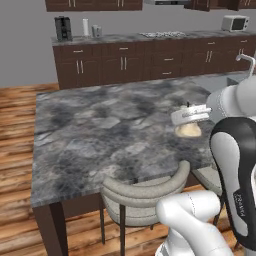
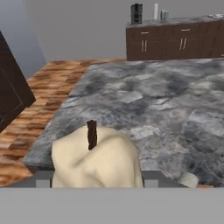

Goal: Get the candle and the wine from the cabinet and move them to the dining counter.

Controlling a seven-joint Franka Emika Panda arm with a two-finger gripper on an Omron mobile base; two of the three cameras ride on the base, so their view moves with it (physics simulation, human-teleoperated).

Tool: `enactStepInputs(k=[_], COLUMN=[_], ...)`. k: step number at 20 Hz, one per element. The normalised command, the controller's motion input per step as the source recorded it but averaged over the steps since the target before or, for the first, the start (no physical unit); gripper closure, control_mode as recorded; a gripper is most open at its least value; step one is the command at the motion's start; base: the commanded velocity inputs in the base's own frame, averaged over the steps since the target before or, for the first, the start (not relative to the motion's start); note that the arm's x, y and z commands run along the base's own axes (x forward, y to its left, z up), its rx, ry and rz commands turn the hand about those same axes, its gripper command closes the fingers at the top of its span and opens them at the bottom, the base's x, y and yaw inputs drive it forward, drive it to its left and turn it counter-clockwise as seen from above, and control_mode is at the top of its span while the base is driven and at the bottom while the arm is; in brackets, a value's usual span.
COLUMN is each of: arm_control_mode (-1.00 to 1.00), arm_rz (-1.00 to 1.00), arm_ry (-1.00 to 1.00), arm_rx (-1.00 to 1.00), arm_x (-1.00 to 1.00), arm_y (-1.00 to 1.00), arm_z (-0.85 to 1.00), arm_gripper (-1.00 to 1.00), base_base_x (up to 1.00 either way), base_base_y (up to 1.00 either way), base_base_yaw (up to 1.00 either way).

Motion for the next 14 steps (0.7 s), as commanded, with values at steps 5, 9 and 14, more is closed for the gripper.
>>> enactStepInputs(k=[5,9,14], arm_control_mode=[-1.0,-1.0,-1.0], arm_rz=[0.44,0.33,0.34], arm_ry=[0.02,0.0,0.0], arm_rx=[0.0,0.01,0.0], arm_x=[0.8,1.0,1.0], arm_y=[0.0,-0.09,-0.11], arm_z=[-0.49,-0.46,-0.48], arm_gripper=[1.0,1.0,1.0], base_base_x=[0.0,0.0,0.0], base_base_y=[0.0,0.0,0.0], base_base_yaw=[0.0,0.0,0.0])
